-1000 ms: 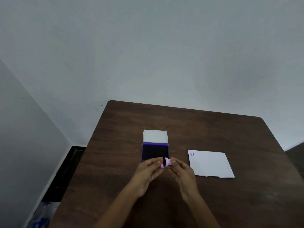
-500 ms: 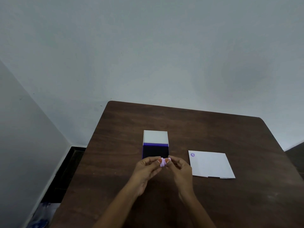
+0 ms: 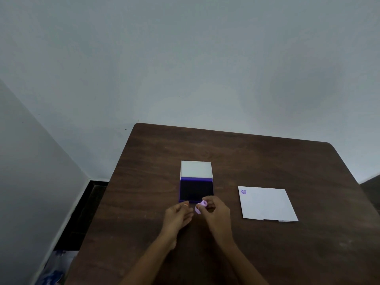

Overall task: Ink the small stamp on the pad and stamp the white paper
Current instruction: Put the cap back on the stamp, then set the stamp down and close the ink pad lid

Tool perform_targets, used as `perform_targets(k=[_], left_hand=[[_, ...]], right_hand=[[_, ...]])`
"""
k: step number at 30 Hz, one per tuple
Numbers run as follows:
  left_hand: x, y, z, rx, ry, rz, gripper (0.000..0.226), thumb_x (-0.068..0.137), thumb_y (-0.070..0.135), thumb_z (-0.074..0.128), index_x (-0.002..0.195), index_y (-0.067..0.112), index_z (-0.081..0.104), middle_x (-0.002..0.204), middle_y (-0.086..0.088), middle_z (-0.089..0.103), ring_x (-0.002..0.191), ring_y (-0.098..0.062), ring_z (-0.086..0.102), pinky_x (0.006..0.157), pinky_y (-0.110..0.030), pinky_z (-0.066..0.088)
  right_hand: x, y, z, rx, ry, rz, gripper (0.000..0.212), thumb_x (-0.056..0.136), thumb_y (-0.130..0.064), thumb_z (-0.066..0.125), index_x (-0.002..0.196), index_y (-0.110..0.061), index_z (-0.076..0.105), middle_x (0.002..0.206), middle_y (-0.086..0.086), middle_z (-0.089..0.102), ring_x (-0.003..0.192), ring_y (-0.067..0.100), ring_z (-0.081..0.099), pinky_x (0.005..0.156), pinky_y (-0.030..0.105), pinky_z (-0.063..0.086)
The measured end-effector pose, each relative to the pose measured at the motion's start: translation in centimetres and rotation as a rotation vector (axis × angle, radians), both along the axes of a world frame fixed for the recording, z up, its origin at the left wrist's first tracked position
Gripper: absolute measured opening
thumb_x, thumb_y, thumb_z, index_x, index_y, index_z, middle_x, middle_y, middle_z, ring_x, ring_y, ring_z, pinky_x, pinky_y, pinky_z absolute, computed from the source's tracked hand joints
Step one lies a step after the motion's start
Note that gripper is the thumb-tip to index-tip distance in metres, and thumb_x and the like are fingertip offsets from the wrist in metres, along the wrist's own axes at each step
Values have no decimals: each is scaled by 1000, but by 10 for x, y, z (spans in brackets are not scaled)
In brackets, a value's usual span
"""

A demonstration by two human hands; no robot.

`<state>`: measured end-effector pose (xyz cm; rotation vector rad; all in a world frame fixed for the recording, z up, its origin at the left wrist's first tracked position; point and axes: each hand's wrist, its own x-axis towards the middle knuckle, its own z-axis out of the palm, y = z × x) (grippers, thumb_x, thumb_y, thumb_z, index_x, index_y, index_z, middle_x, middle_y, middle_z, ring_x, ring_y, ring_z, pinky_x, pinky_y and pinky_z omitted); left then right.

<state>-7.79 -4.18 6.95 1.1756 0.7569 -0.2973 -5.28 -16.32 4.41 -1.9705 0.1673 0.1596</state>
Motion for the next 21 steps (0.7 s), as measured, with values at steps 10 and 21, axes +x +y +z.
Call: perform_targets(k=[10, 21], left_hand=[[11, 27, -24, 330, -67, 17, 18, 94, 7, 45, 101, 10, 61, 89, -4, 65, 86, -16, 61, 75, -24, 48], [68, 35, -29, 686, -138, -60, 38, 94, 6, 47, 132, 11, 45, 135, -11, 50, 122, -22, 48, 102, -38, 40]], right_hand=[[5, 0, -34, -388, -151, 352, 13, 84, -22, 61, 95, -18, 58, 103, 2, 60, 90, 1, 46, 72, 5, 33], [74, -5, -7, -41, 9, -171, 29, 90, -27, 53, 115, -13, 53, 121, 12, 57, 105, 19, 54, 90, 32, 46]])
